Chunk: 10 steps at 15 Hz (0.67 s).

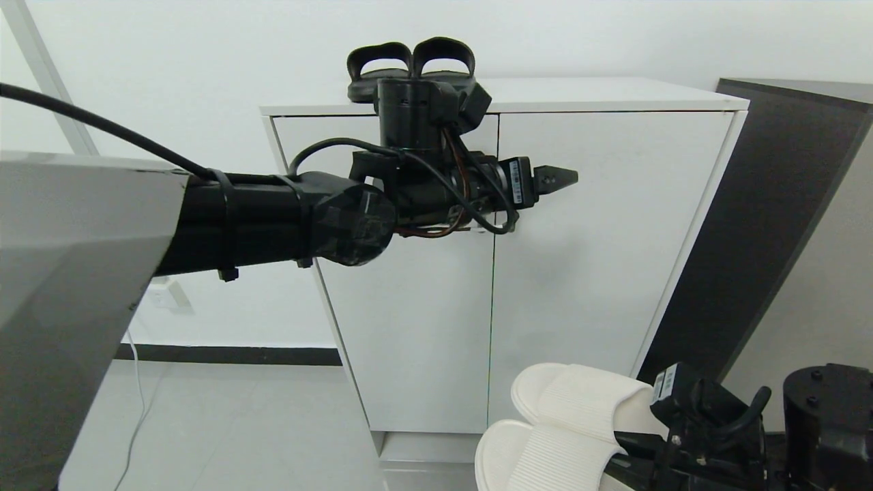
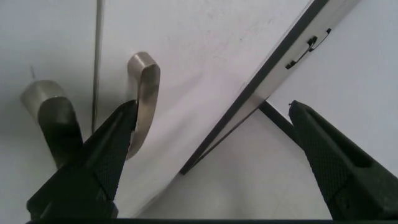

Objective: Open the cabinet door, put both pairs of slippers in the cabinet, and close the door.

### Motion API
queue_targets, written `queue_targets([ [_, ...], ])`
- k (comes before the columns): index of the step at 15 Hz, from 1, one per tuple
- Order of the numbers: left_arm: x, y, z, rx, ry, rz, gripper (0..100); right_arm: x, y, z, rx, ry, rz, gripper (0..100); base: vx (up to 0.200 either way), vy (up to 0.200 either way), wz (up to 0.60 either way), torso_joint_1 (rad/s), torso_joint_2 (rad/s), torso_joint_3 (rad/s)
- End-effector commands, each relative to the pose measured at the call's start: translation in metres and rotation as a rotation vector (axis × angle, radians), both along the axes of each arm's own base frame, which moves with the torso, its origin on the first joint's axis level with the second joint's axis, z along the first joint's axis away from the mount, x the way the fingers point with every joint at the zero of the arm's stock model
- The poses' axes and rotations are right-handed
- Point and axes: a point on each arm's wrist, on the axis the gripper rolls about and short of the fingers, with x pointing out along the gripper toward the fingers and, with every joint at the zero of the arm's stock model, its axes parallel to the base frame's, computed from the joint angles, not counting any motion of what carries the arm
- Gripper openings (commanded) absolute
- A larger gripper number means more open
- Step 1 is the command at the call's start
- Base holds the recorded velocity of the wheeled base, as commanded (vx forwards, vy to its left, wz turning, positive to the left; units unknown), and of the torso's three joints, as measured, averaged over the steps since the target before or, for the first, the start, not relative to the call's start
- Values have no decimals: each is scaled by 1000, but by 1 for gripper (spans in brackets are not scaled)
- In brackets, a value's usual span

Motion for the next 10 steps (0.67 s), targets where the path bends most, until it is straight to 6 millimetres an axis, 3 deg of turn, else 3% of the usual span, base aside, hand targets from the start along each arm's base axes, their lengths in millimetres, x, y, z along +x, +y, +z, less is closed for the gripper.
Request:
queue_targets([
  [1, 1, 0, -1, -2, 6, 1, 0, 0, 1, -1, -2, 2, 3, 0, 0, 0, 0, 0, 0, 0],
  [10, -17, 7, -4, 20, 41, -11, 0, -6, -1, -5, -5, 22, 55, 0, 0, 0, 0, 0, 0, 0],
])
